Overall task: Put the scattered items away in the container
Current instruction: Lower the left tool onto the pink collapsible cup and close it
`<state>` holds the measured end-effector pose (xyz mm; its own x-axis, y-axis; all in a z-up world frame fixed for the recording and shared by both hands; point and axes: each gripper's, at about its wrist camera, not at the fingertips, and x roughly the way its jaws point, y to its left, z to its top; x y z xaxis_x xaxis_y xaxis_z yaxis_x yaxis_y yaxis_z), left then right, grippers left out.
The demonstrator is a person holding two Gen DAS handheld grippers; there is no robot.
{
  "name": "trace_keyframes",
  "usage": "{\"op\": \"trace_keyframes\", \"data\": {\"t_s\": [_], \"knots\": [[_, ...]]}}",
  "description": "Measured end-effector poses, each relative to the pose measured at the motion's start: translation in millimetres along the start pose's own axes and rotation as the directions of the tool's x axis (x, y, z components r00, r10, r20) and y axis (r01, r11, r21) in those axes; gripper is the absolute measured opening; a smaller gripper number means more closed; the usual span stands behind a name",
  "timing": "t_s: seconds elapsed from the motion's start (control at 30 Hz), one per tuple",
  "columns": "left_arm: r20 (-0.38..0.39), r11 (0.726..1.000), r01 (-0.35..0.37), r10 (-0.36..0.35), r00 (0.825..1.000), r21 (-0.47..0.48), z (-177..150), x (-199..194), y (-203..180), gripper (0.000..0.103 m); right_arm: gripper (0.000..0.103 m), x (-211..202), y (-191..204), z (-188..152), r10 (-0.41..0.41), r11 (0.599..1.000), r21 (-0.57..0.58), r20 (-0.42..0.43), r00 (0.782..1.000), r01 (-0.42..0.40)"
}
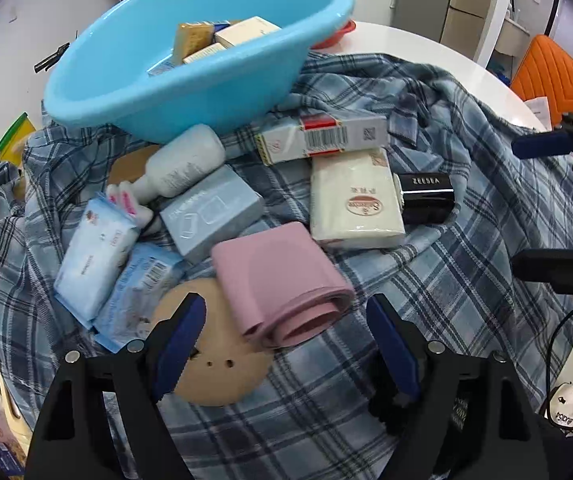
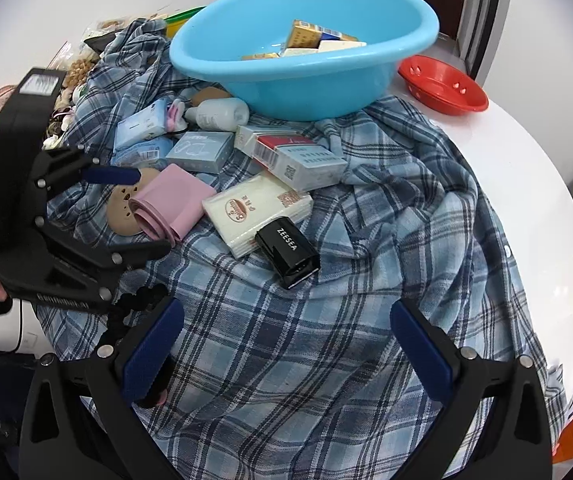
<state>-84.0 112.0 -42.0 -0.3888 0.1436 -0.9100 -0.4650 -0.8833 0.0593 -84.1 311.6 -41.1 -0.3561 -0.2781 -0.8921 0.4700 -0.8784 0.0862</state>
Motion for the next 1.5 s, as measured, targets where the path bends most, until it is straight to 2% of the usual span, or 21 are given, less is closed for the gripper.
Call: {"op": "trace_keyframes", "data": {"t_s": [0.2, 0.27, 0.37, 0.67, 0.73, 0.87, 1.03, 1.13, 1.23, 1.37, 1.43, 1.5], "knots": [[0.000, 1.000, 0.007, -0.007, 1.000, -0.024, 3.3, 11.0, 1.3, 0.084, 0.103, -0.9, -2.8, -2.6, 0.003, 1.000, 0.009, 0.004, 1.000, -0.003], [0.005, 0.999, 0.013, -0.013, 1.000, -0.036, 4.1, 9.6, 6.4, 0.073, 0.103, -1.8, -3.9, -3.6, 0.003, 1.000, 0.011, 0.006, 1.000, -0.003], [0.001, 0.999, 0.039, -0.039, 0.999, -0.031, 3.0, 2.9, 14.6, 0.073, 0.103, -1.9, -6.2, -4.1, 0.006, 1.000, 0.020, 0.006, 1.000, -0.006], [0.033, 1.000, -0.016, 0.017, 0.999, -0.025, -5.5, -35.5, 59.1, 0.072, 0.103, 1.5, 0.3, 3.7, 0.026, 1.000, 0.017, 0.014, 1.000, -0.027], [0.027, 1.000, 0.003, -0.002, 1.000, -0.013, -9.1, -34.5, 64.2, 0.072, 0.103, 2.5, 4.6, 5.8, 0.033, 0.999, 0.009, 0.017, 0.999, -0.033], [0.004, 0.992, 0.120, -0.121, 0.993, 0.035, -19.7, -24.3, 60.2, 0.072, 0.103, 5.1, 13.2, 8.8, 0.036, 0.999, -0.009, 0.010, 0.999, -0.036], [0.021, 0.990, 0.132, -0.134, 0.991, 0.056, -14.0, -15.3, 52.6, 0.074, 0.103, 6.3, 15.0, 10.6, 0.027, 1.000, -0.004, 0.001, 1.000, -0.027], [0.034, 0.995, 0.079, -0.081, 0.996, 0.060, -13.2, -13.5, 50.5, 0.085, 0.103, 5.2, 13.6, 8.9, 0.028, 1.000, 0.001, 0.003, 1.000, -0.028], [0.094, 0.999, -0.016, 0.013, 0.995, 0.039, -20.0, -22.2, 44.6, 0.086, 0.103, 6.4, 10.2, 7.6, 0.028, 1.000, 0.010, 0.002, 1.000, -0.028], [0.177, 0.984, -0.177, 0.172, 0.969, 0.011, -32.6, -29.4, 27.6, 0.086, 0.103, 10.4, 4.9, 9.1, 0.039, 0.999, 0.036, -0.001, 0.999, -0.039], [0.166, 0.980, -0.199, 0.197, 0.966, -0.005, -35.7, -26.3, 27.8, 0.087, 0.103, 10.3, 5.0, 9.7, 0.044, 0.998, 0.039, -0.001, 0.999, -0.044], [0.139, 0.983, -0.178, 0.181, 0.974, -0.037, -37.7, -22.7, 34.9, 0.087, 0.103, 8.2, 7.1, 9.1, 0.044, 0.999, 0.025, 0.002, 0.999, -0.044]]}}
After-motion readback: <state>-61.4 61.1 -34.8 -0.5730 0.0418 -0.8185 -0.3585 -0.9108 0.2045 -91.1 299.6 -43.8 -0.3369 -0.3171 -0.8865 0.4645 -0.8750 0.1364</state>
